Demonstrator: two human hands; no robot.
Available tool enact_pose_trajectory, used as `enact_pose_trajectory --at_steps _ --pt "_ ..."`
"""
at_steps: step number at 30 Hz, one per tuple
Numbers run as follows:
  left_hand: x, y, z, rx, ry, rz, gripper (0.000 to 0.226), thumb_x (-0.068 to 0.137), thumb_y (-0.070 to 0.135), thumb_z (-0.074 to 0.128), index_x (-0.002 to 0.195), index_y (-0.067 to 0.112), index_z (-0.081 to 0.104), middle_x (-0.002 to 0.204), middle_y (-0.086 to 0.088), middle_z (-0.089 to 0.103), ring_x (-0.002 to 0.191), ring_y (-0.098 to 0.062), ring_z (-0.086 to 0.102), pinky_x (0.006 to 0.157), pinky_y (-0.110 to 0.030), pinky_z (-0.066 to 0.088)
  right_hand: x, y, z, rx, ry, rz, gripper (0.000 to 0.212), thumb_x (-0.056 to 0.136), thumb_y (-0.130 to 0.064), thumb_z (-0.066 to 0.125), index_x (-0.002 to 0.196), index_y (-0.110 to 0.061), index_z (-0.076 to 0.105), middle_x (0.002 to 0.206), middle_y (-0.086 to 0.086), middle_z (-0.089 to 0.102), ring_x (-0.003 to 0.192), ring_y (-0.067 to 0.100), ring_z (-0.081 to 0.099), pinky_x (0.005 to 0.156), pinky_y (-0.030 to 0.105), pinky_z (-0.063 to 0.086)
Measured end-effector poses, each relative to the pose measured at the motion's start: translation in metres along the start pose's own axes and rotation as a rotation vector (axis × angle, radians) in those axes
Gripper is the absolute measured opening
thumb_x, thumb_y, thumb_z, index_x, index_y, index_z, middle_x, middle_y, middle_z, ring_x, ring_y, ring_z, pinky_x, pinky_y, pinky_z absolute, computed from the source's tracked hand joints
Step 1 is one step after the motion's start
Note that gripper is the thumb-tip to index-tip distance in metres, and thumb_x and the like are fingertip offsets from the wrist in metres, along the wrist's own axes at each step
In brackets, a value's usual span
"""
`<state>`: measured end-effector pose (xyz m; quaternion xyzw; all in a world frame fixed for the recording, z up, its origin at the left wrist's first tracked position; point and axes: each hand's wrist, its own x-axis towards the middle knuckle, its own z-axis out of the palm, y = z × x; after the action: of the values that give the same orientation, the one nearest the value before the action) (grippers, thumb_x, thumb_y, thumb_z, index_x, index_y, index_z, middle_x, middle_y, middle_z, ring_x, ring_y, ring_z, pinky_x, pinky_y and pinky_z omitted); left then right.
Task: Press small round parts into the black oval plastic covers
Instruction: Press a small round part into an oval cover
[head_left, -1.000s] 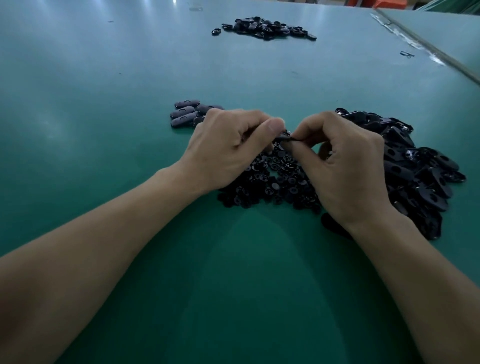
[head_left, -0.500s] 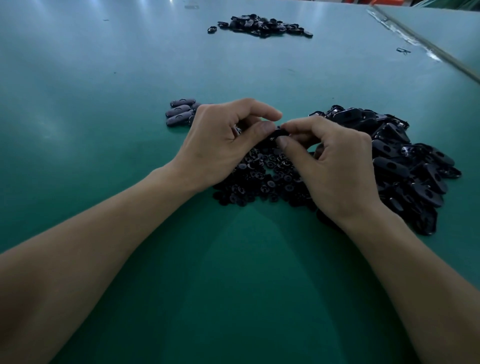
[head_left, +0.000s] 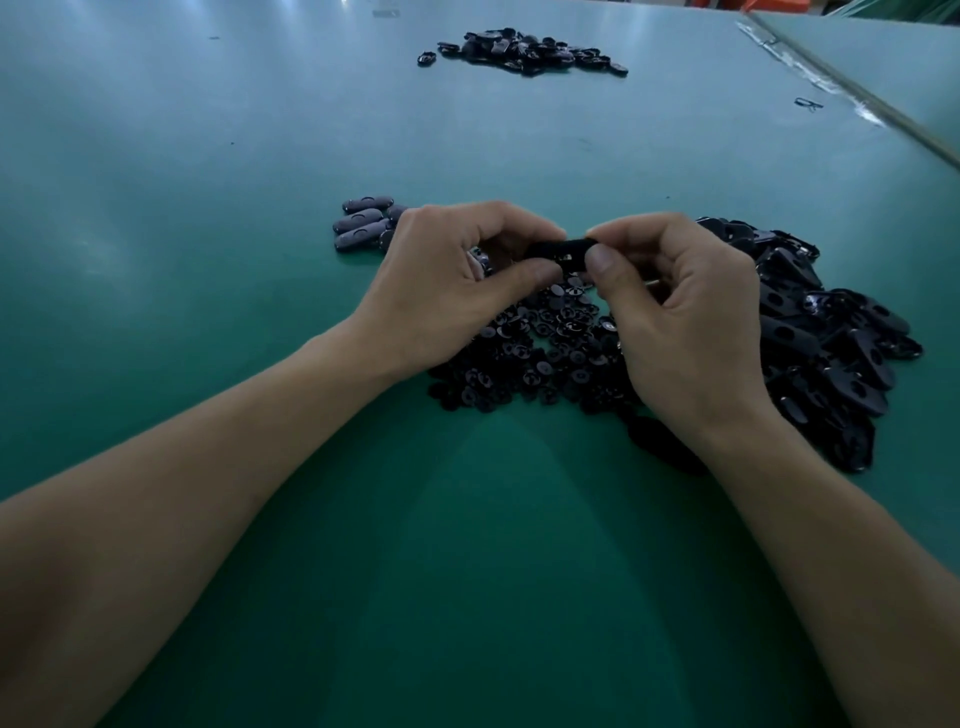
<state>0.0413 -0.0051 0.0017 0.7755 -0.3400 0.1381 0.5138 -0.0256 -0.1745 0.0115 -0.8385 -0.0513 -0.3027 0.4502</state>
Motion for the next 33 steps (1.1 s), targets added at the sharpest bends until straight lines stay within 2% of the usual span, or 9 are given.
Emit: enact_pose_trajectory --at_steps 5,8,12,16,20,25,28,30,33 --pt "0.0019 0.0002 -0.0020 -0.051 0.056 -0.066 0.010 0.090 0.017 0.073 0.096 0.025 0.071 0.081 0.015 0.070 0.069 0.007 0.061 0.061 -0.010 0.043 -0.0005 -0.0004 -0.0019 -0.146 -0.006 0.014 0.008 0.091 -0.025 0.069 0.099 -0.024 0.070 0.077 -0.023 0.064 0.077 0.001 0.064 0.073 0.011 0.047" --pt "0.0041 -0.0009 -0.0043 -0.068 0.109 -0.102 0.012 0.090 0.016 0.071 0.094 0.027 0.070 0.080 0.014 0.070 0.070 0.004 0.062 0.064 -0.019 0.050 -0.0024 0.0018 -0.0040 -0.372 -0.149 -0.011 0.016 0.088 -0.034 0.070 0.099 -0.022 0.072 0.081 -0.012 0.064 0.083 0.010 0.059 0.083 0.029 0.050" --pt "0.0029 -0.0002 -0.0037 -0.117 0.109 -0.120 0.015 0.089 0.014 0.072 0.093 0.029 0.070 0.083 0.002 0.074 0.078 -0.022 0.073 0.079 -0.047 0.060 -0.0045 -0.0011 -0.0055 -0.531 -0.222 0.009 0.021 0.085 -0.042 0.068 0.094 -0.024 0.075 0.089 -0.002 0.064 0.097 0.022 0.054 0.087 0.038 0.047" --pt "0.0021 -0.0015 -0.0034 -0.149 0.127 -0.118 0.014 0.085 0.017 0.074 0.094 0.029 0.073 0.082 -0.006 0.075 0.078 -0.039 0.070 0.077 -0.058 0.056 -0.0047 0.0000 -0.0059 -0.539 -0.252 0.020 0.015 0.090 -0.035 0.066 0.092 -0.023 0.074 0.087 -0.004 0.060 0.094 0.020 0.052 0.086 0.032 0.041" --pt "0.0017 -0.0028 -0.0048 -0.167 0.135 -0.145 0.014 0.084 0.016 0.077 0.093 0.026 0.075 0.078 0.000 0.077 0.074 -0.030 0.074 0.074 -0.054 0.059 -0.0045 0.0026 -0.0058 -0.515 -0.232 0.014 0.014 0.092 -0.033 0.067 0.094 -0.022 0.076 0.088 -0.003 0.064 0.090 0.016 0.051 0.084 0.030 0.039" --pt "0.0019 -0.0025 -0.0042 -0.150 0.131 -0.146 0.014 0.088 0.013 0.073 0.099 0.021 0.073 0.072 0.010 0.073 0.065 -0.011 0.071 0.063 -0.027 0.058 -0.0035 0.0022 -0.0060 -0.427 -0.183 -0.040 0.012 0.093 -0.029 0.068 0.097 -0.022 0.077 0.089 0.001 0.065 0.090 0.020 0.057 0.082 0.032 0.044" --pt "0.0014 -0.0021 -0.0037 -0.112 0.138 -0.139 0.016 0.089 0.012 0.070 0.100 0.023 0.073 0.075 0.005 0.074 0.066 -0.017 0.072 0.066 -0.038 0.062 -0.0036 0.0018 -0.0047 -0.356 -0.213 -0.056 0.010 0.094 -0.024 0.068 0.097 -0.019 0.076 0.087 -0.002 0.069 0.080 0.014 0.060 0.075 0.032 0.049" --pt "0.0011 -0.0015 -0.0034 -0.104 0.141 -0.138 0.017 0.089 0.013 0.069 0.097 0.026 0.073 0.079 -0.002 0.075 0.071 -0.022 0.074 0.070 -0.045 0.062 -0.0036 0.0004 -0.0032 -0.325 -0.216 -0.075 0.009 0.095 -0.021 0.066 0.095 -0.016 0.073 0.083 -0.005 0.068 0.074 0.009 0.058 0.072 0.023 0.046" --pt "0.0014 -0.0003 -0.0036 -0.098 0.140 -0.135 0.018 0.089 0.013 0.070 0.098 0.028 0.073 0.084 -0.001 0.076 0.077 -0.018 0.075 0.075 -0.044 0.062 -0.0034 -0.0047 -0.0019 -0.267 -0.159 -0.111 0.007 0.095 -0.017 0.065 0.090 -0.013 0.069 0.073 -0.013 0.061 0.071 0.007 0.054 0.067 0.007 0.037"
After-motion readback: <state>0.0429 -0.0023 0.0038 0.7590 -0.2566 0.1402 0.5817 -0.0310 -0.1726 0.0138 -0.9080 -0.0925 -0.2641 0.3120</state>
